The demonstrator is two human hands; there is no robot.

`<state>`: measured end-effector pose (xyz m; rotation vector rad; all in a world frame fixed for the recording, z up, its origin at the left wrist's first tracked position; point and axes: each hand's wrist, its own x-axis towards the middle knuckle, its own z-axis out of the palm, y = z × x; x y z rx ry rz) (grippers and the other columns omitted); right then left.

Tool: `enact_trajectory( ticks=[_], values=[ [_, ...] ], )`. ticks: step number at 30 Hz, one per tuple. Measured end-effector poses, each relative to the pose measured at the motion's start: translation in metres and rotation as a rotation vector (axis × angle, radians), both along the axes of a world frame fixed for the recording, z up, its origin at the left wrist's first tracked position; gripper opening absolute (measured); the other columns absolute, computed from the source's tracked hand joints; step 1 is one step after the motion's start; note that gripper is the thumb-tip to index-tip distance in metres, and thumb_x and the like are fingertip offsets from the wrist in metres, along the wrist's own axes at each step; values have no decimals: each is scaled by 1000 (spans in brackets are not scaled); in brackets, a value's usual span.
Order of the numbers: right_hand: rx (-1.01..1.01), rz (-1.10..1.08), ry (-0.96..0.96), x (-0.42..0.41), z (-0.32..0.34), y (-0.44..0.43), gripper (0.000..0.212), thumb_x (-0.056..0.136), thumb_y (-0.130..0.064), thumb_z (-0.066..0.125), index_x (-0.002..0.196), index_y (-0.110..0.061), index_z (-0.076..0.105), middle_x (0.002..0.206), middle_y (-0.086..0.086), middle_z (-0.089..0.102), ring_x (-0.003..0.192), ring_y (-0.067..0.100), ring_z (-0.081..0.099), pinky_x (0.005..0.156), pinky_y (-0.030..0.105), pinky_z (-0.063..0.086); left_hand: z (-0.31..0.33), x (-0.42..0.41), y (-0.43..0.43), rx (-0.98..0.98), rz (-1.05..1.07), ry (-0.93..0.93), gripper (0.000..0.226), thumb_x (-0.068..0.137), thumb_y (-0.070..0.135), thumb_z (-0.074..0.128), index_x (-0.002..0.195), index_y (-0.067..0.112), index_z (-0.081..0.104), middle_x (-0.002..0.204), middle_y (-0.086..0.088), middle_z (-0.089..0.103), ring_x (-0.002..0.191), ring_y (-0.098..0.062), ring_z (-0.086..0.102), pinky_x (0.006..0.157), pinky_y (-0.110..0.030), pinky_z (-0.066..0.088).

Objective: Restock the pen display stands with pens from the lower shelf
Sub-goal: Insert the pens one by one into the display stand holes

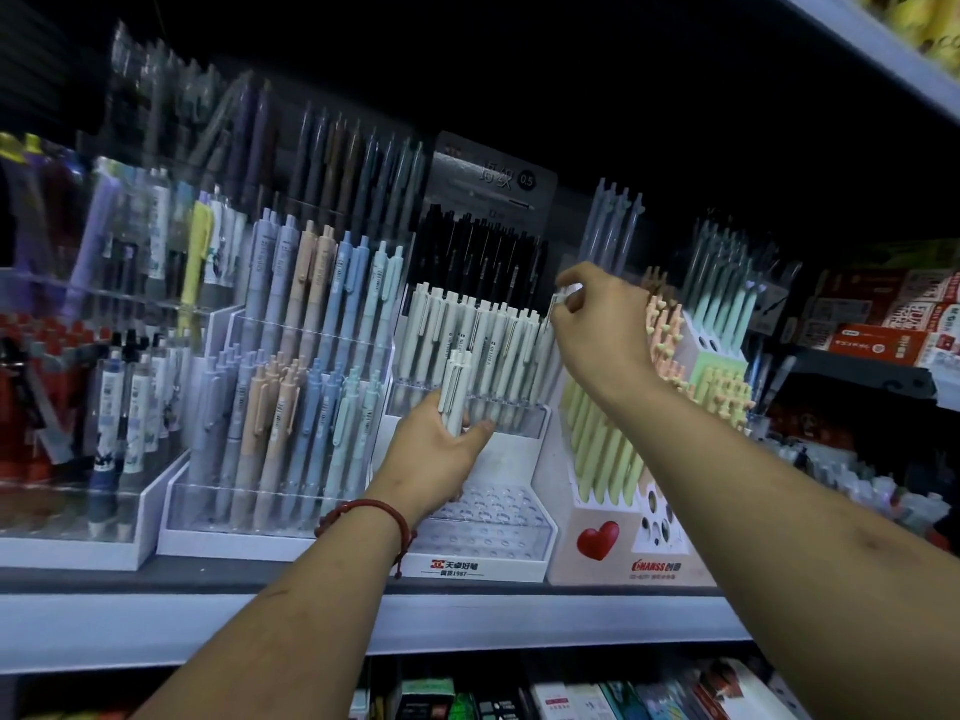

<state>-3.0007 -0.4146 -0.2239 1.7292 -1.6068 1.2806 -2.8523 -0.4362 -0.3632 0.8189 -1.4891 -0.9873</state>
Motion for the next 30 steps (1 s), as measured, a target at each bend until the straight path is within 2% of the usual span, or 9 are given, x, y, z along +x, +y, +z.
enact_trajectory(
  ticks=[5,7,12,16,20,23,24,26,30],
  values=[
    [18,-1,26,3,5,-4,31,95,4,54,121,-5,68,103,16,69,82,22,61,75,25,47,1,0,2,-19,-20,7,16,98,25,69,99,17,55,61,2,48,33,-5,39,38,-22,37],
    [103,-45,61,4,4,-8,33,93,7,52,119,-5,68,100,16,68,76,23,62,68,28,49,1,0,3,-24,-15,5,20,97,25,69,89,22,51,61,3,47,35,-6,39,38,-22,37],
    [259,-151,149,10,-4,-11,40,86,18,42,115,1,64,98,20,65,79,35,66,75,49,61,3,0,5,-32,-6,1,18,98,25,68,92,23,52,61,3,49,32,-4,40,36,-20,37],
    [301,-199,191,8,-5,-12,40,88,18,42,119,2,61,80,8,48,85,36,65,77,51,59,3,0,5,-28,5,2,17,98,26,68,93,23,52,61,1,50,33,-5,40,36,-20,37],
    [308,-200,154,7,-4,-12,33,93,13,46,120,2,62,103,20,62,103,36,64,84,47,60,4,1,8,-26,24,-9,16,99,28,67,99,18,55,63,-5,51,37,-11,42,34,-20,35],
    [335,-233,155,7,0,-12,23,90,15,48,98,1,64,86,16,61,80,33,62,61,36,56,4,0,8,-21,27,-11,20,99,28,66,103,13,55,66,-7,51,37,-11,42,34,-19,35],
    [350,-270,175,8,1,-12,22,87,17,47,82,-3,57,72,11,51,65,29,52,48,30,42,3,0,7,-16,29,-10,21,99,29,67,104,13,55,66,-8,51,36,-11,41,34,-19,35],
    [401,-321,203,12,4,-9,36,82,21,48,66,-10,38,65,5,36,53,19,34,43,26,22,2,0,5,-12,34,-12,21,98,30,67,104,13,54,64,-8,51,36,-13,41,35,-20,35],
    [470,-304,221,16,9,-10,32,83,20,47,68,-8,43,73,10,42,51,21,46,44,26,37,0,-1,1,10,33,6,21,98,30,67,103,14,54,63,-11,51,41,-19,42,38,-23,38]
  ],
)
